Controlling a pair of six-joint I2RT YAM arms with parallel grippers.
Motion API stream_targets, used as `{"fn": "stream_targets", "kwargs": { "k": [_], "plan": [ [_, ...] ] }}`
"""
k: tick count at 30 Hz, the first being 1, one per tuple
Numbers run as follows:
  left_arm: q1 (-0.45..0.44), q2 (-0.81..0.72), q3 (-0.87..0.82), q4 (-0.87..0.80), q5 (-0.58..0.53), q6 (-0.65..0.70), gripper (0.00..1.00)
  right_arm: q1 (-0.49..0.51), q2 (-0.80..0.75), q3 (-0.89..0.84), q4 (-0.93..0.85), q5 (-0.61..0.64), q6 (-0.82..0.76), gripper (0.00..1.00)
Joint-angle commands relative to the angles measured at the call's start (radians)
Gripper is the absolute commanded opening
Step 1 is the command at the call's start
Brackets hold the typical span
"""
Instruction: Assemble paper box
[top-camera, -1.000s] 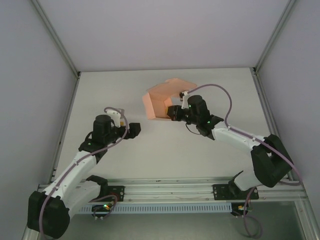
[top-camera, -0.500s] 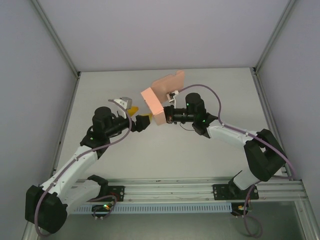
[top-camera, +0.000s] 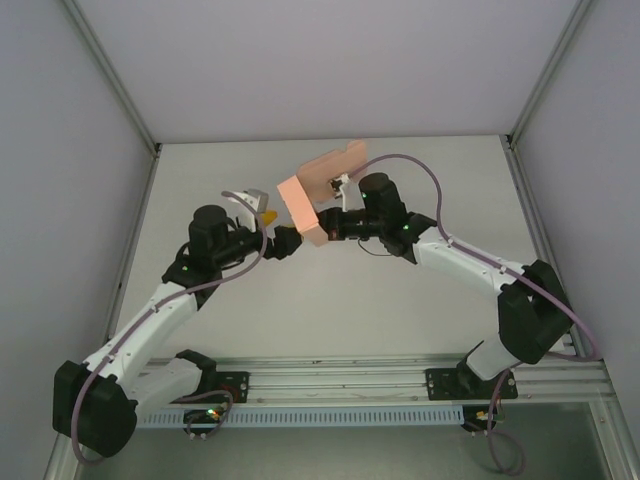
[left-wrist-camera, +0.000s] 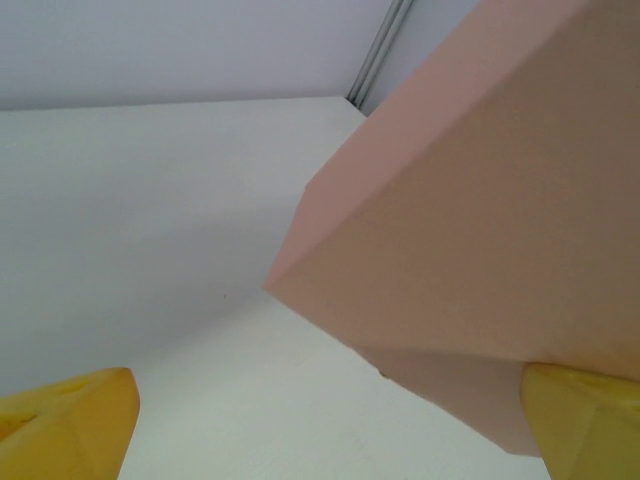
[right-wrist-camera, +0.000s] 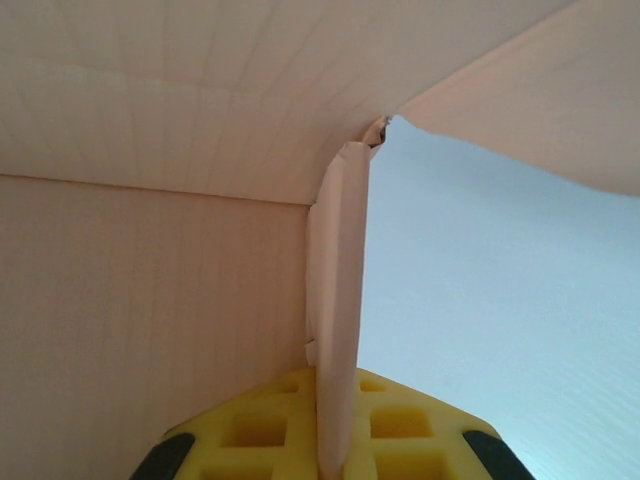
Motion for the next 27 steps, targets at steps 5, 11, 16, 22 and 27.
{"fn": "stream_targets", "kwargs": {
  "k": [5, 11, 16, 22, 27],
  "plan": [
    [-0.055, 0.009, 0.073, 0.101, 0.032, 0.012, 1.0, 0.159, 0.046, 0.086, -0.31, 0.111, -0.24, 0.01],
    [-0.058, -0.017, 0.049, 0.037, -0.023, 0.032, 1.0, 0.154, -0.021, 0.033, -0.256, 0.291, -0.206, 0.0],
    [-0.058, -0.133, -0.098, -0.07, -0.18, -0.012, 1.0, 0.055, -0.176, -0.042, -0.218, 0.513, -0.132, 0.0],
    [-0.057, -0.302, -0.232, -0.221, -0.33, -0.058, 1.0, -0.022, -0.223, -0.089, -0.303, 0.683, -0.128, 0.0],
    [-0.054, -0.367, -0.24, -0.325, -0.438, -0.064, 1.0, -0.013, -0.103, -0.135, -0.327, 0.746, -0.106, 0.0]
  ]
}}
